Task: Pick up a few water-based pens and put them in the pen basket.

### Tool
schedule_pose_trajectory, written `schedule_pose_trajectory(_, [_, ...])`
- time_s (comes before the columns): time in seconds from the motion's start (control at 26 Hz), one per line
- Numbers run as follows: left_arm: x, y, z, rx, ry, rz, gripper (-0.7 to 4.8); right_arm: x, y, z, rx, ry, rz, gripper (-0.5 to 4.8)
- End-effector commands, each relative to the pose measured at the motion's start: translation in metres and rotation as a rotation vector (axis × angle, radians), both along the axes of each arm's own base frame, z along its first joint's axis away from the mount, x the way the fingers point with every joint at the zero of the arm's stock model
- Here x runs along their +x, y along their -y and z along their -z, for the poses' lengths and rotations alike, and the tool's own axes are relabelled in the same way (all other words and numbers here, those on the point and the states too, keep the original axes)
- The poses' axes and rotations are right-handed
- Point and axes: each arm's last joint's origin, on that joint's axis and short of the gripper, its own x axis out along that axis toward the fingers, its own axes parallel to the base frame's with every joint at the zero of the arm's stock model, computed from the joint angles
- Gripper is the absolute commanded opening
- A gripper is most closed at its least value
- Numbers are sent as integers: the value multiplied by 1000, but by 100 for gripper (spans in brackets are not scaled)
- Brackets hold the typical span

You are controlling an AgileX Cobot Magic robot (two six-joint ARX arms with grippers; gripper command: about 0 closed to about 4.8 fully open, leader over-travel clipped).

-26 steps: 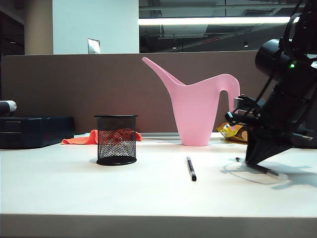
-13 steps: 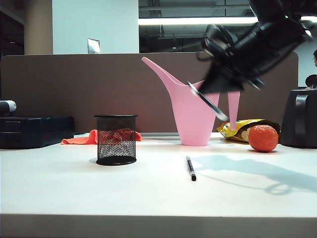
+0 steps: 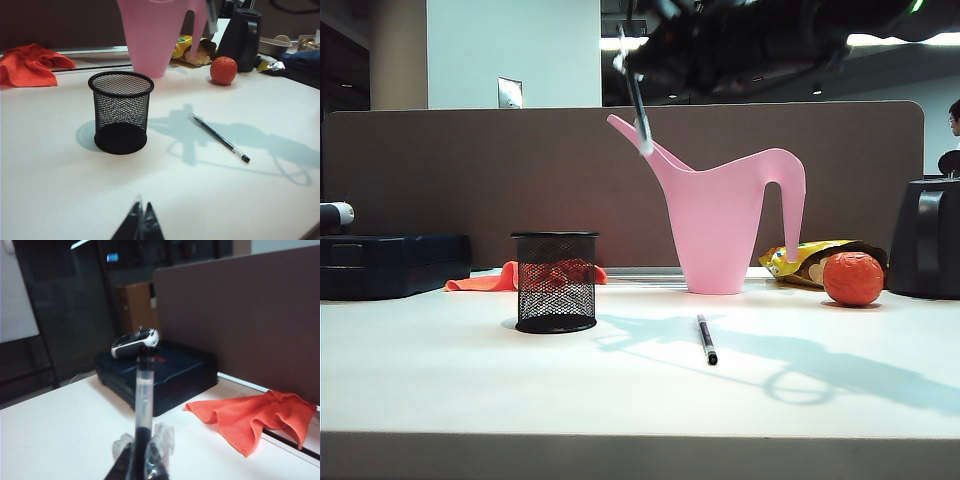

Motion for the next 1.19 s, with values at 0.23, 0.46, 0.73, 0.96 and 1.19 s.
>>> schedule_pose_trajectory(0.23, [0,0,-1,0,7,4,-4,28,-34,11,32,-17,-40,-9])
schedule_pose_trajectory(0.46, [0,0,-1,0,7,4,-4,54,-58,27,36,-48,-64,-9])
schedule_pose_trajectory(0.73, [0,0,-1,1,7,3,-4,70,-77,51,21,-91,-79,-9])
schedule_pose_trajectory(0.96, [0,0,-1,1,8,-1,-4,69,-79,57,-17,-154,-85,144])
schedule_pose_trajectory(1.19, [0,0,-1,1,8,-1,-4,66,-77,46,12,-151,-93,158])
